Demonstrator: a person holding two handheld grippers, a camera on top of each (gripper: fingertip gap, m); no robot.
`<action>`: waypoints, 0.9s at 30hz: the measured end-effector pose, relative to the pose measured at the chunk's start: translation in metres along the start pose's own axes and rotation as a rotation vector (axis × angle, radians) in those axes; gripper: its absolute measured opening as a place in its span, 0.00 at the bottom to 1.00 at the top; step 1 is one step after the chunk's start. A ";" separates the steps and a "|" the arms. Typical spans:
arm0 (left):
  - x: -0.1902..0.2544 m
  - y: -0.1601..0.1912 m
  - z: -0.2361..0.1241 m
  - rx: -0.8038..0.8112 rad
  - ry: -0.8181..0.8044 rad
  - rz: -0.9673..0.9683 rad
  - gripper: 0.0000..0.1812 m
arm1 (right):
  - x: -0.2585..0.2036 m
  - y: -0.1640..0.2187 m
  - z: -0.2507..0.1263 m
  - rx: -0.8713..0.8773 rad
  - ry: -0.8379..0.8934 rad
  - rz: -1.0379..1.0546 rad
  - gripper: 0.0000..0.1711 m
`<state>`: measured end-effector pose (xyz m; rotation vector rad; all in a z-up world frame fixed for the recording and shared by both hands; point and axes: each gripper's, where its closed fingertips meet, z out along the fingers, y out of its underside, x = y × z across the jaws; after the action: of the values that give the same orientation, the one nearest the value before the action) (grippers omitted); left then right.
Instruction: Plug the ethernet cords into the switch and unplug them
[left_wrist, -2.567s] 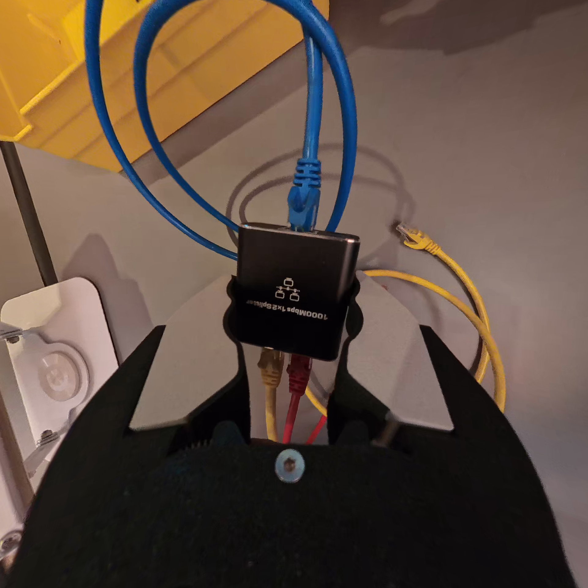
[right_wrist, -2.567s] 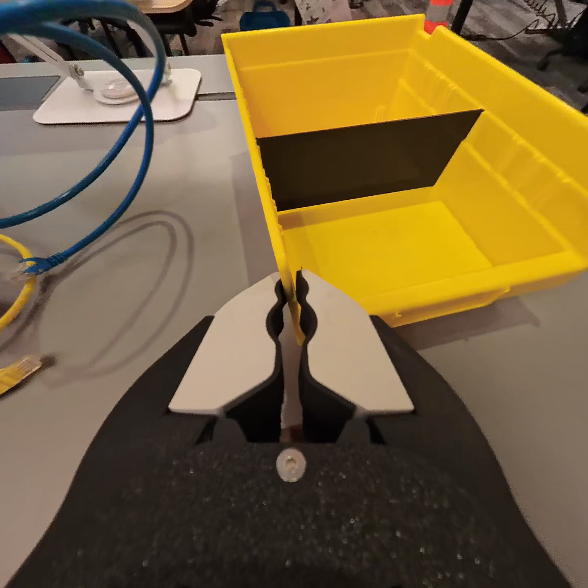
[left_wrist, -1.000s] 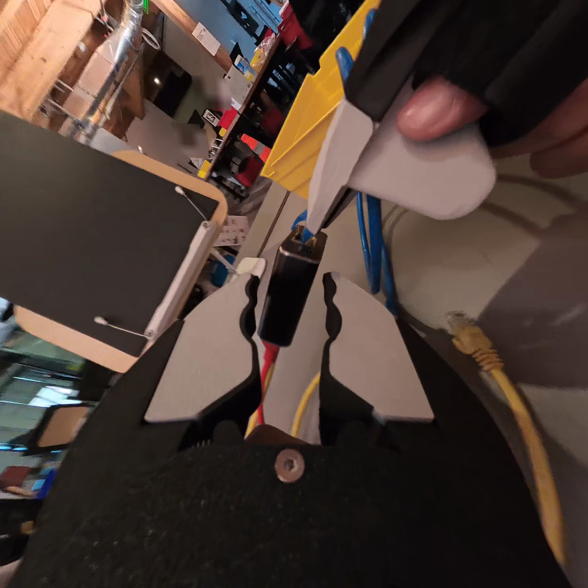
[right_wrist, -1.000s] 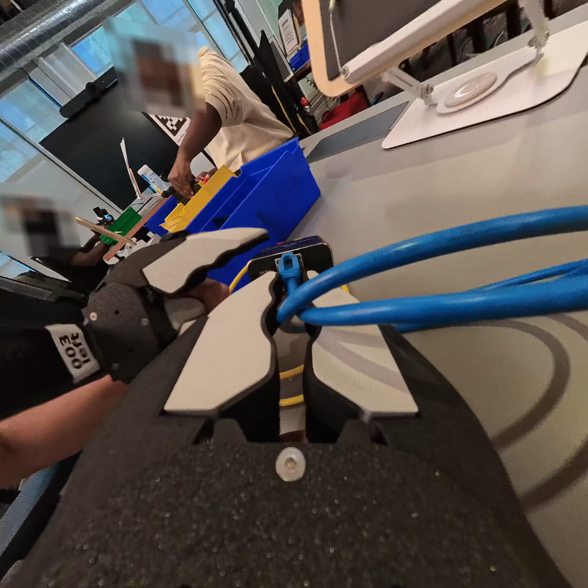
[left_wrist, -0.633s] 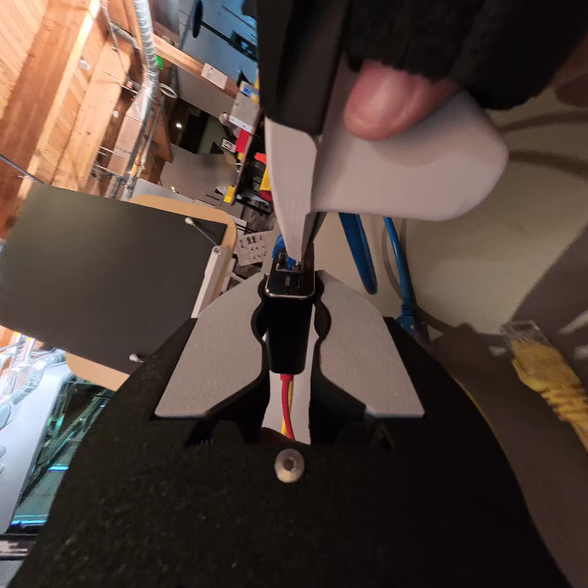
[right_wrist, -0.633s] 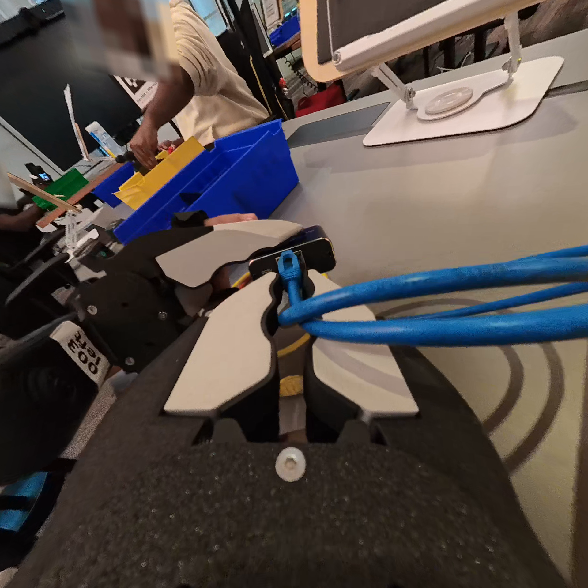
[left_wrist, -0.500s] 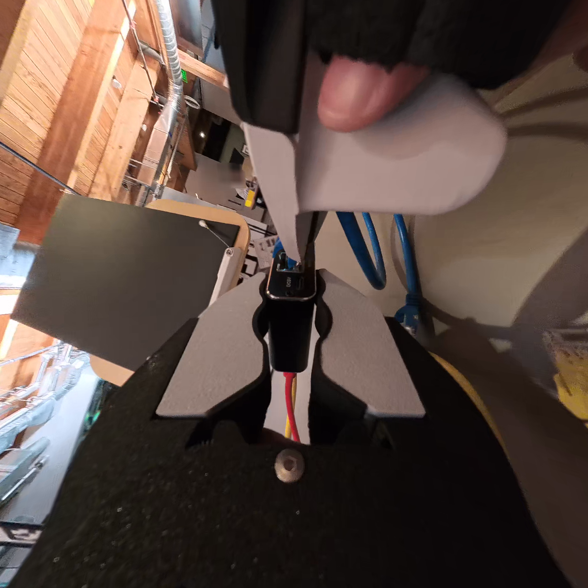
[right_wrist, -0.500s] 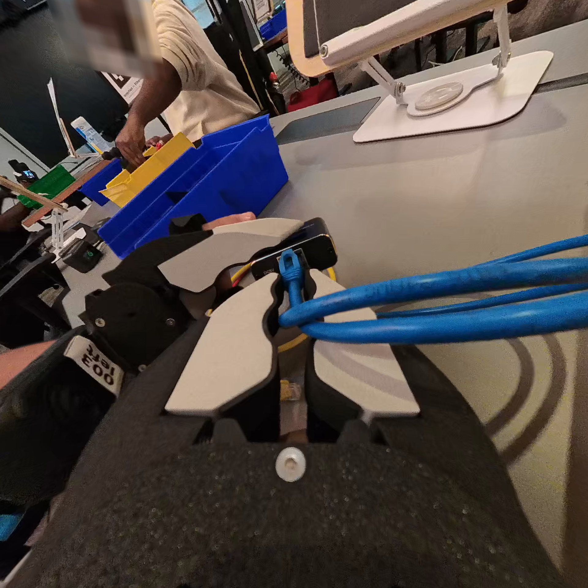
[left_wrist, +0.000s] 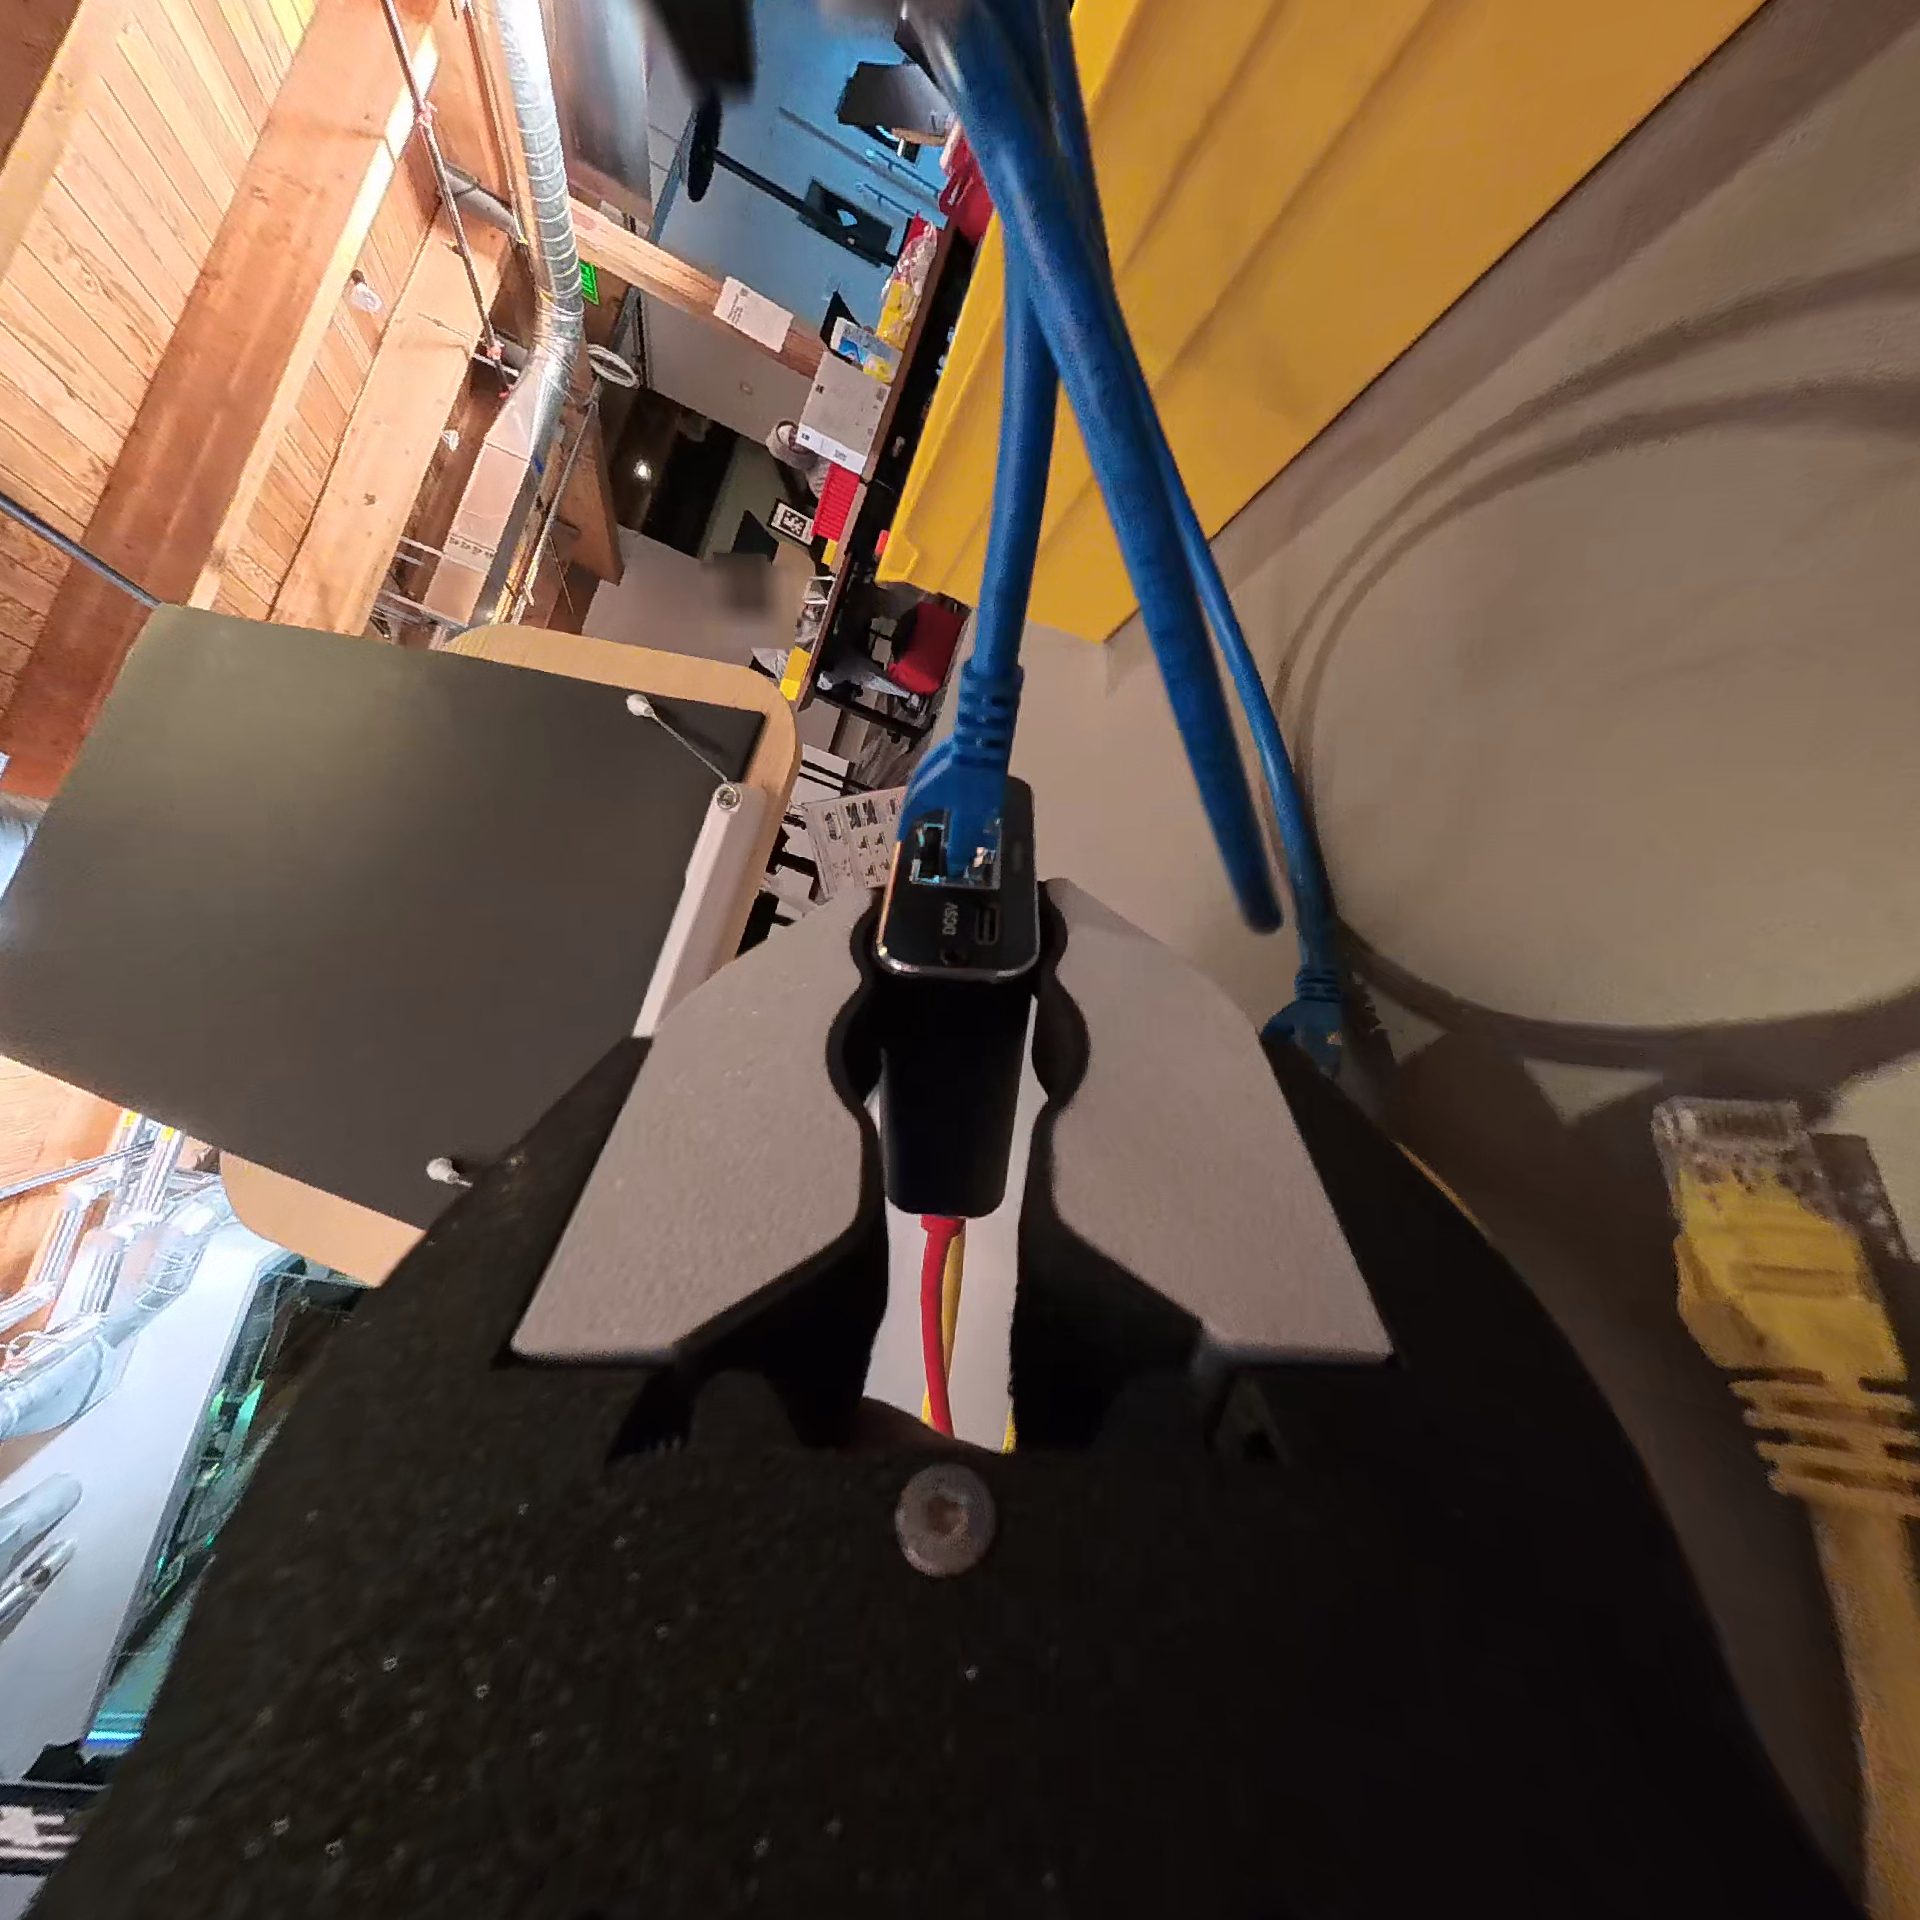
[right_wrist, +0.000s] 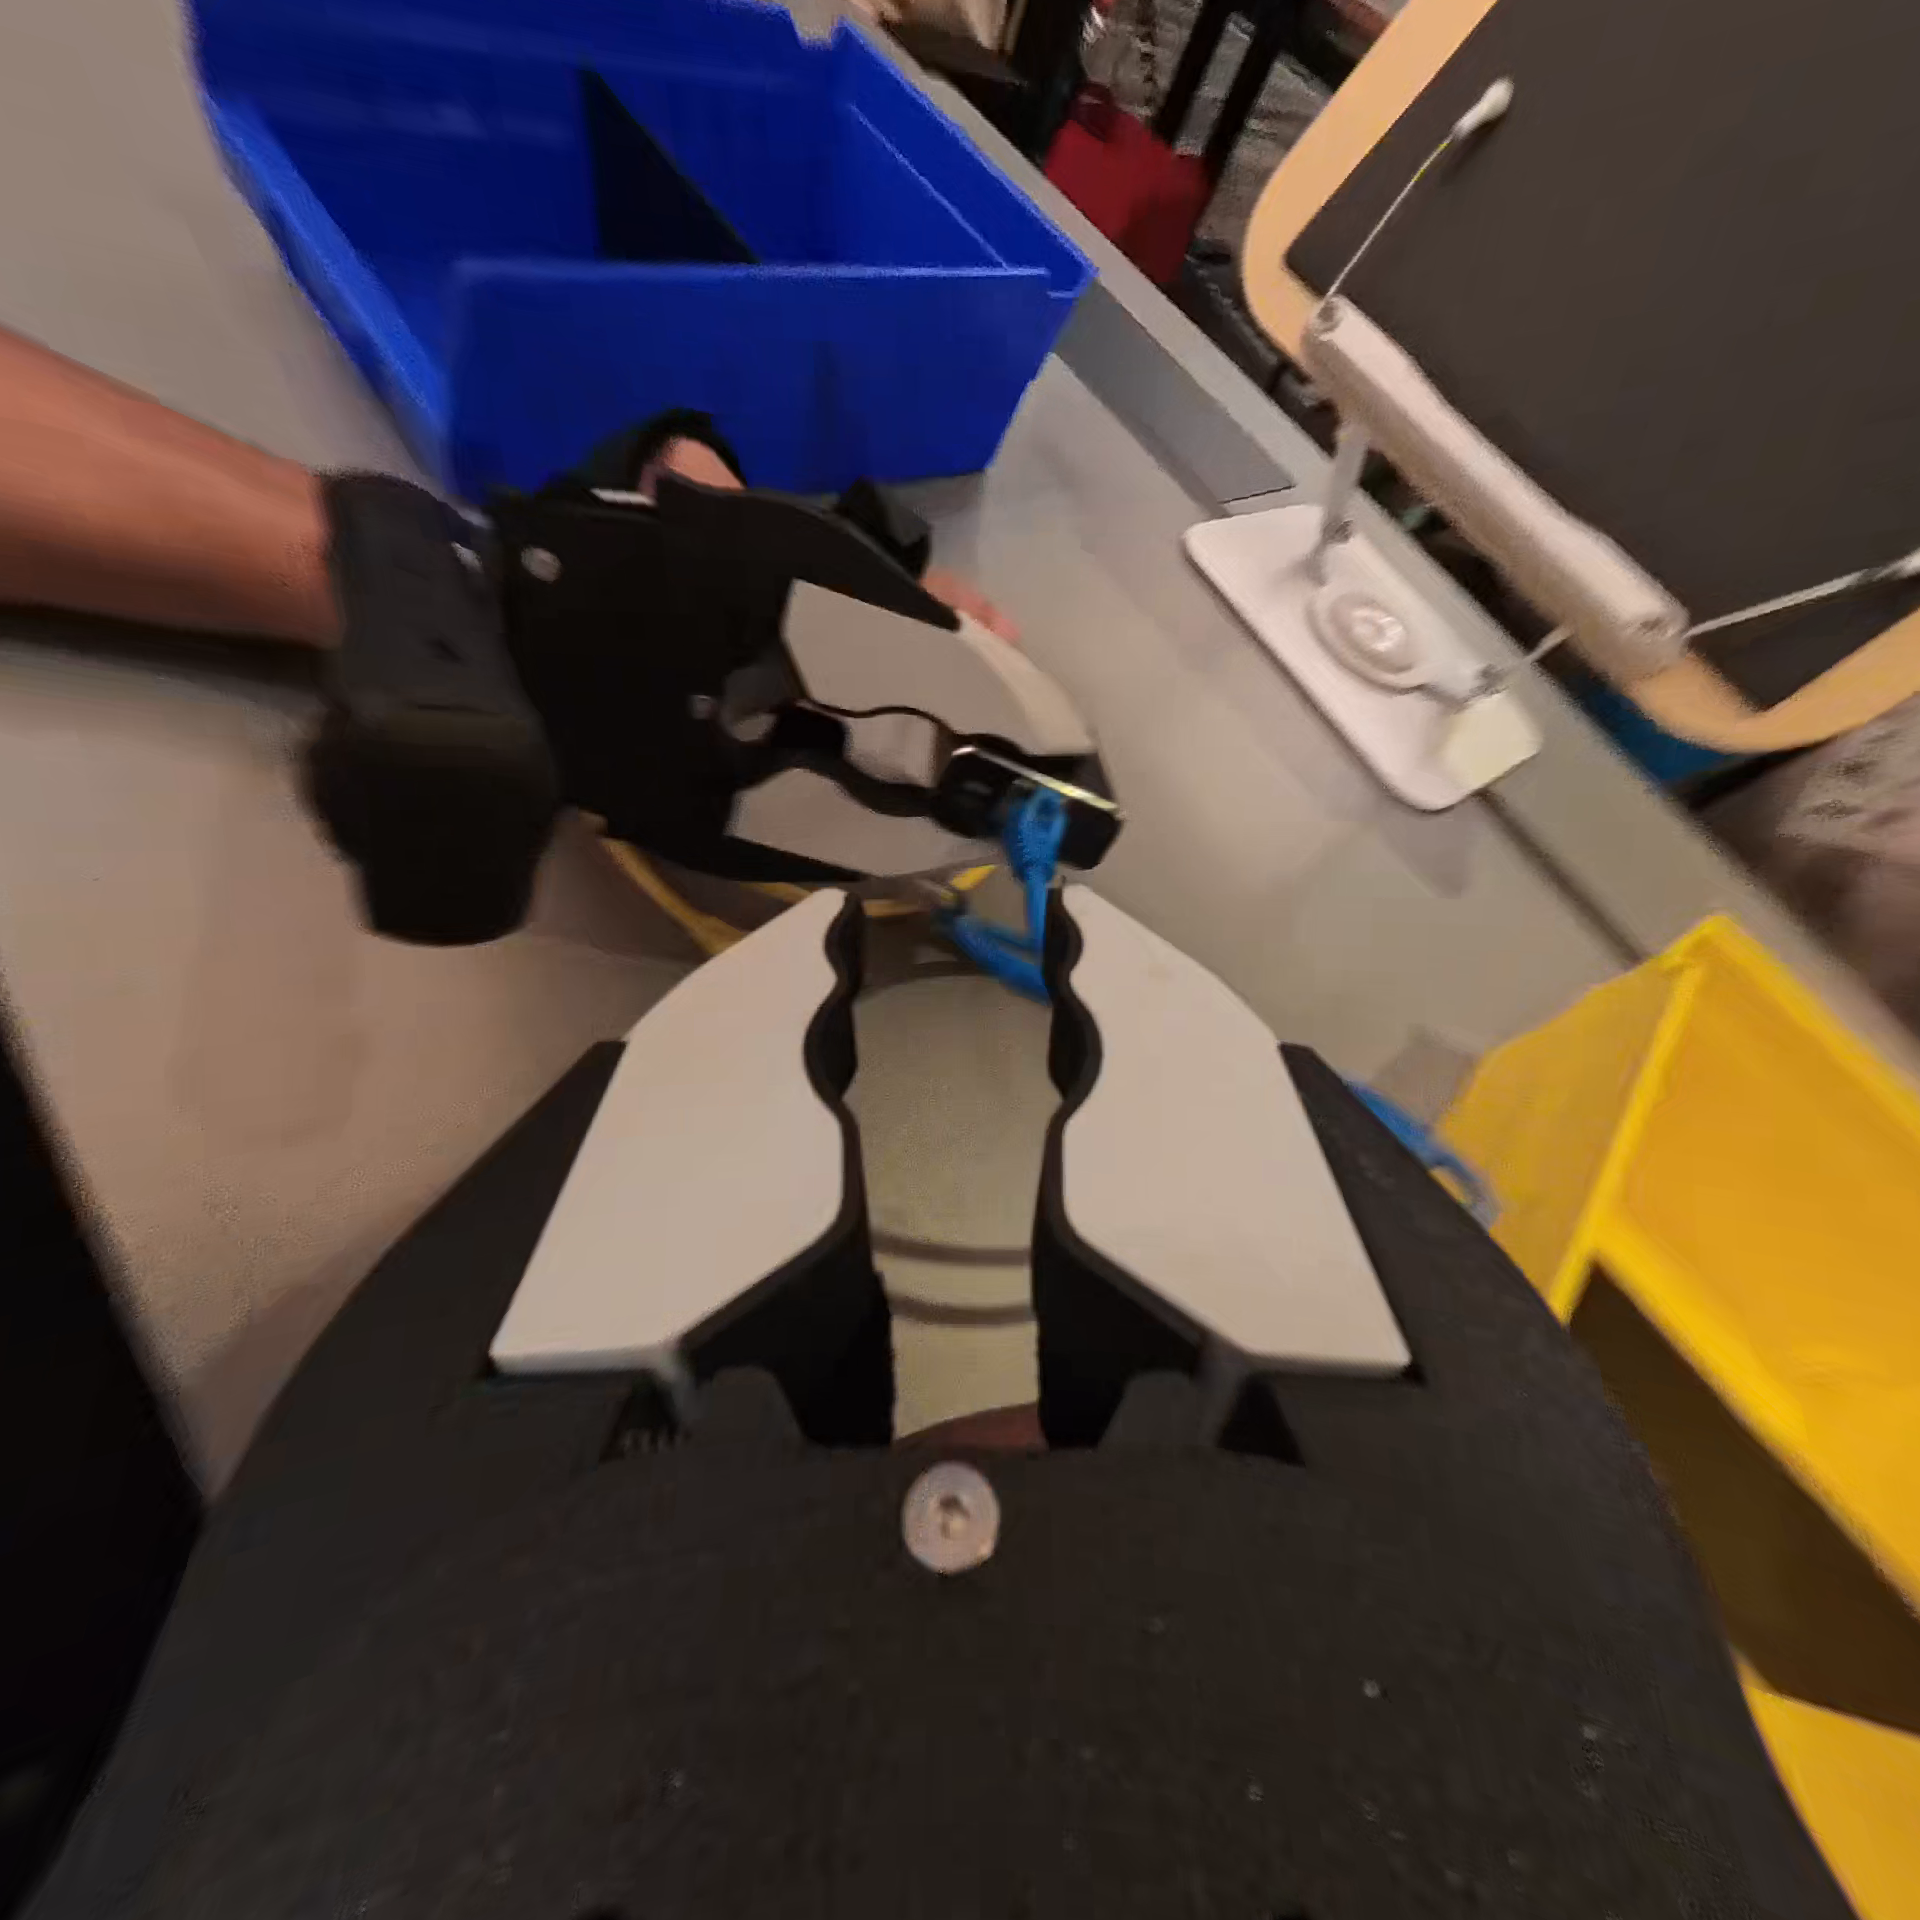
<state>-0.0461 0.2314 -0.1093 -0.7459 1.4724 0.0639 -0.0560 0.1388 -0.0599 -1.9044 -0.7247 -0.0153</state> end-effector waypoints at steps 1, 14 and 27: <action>0.001 0.001 0.000 -0.003 0.006 0.003 0.14 | 0.004 0.001 0.009 -0.040 0.029 -0.084 0.20; 0.006 0.010 -0.001 -0.031 0.022 0.144 0.14 | 0.005 0.019 0.073 -0.232 -0.006 -0.514 0.19; 0.011 0.008 -0.002 -0.024 0.043 0.144 0.14 | 0.007 0.022 0.078 -0.227 -0.029 -0.523 0.16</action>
<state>-0.0501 0.2327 -0.1223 -0.6631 1.5674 0.1763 -0.0632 0.2017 -0.1111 -1.8758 -1.2665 -0.4124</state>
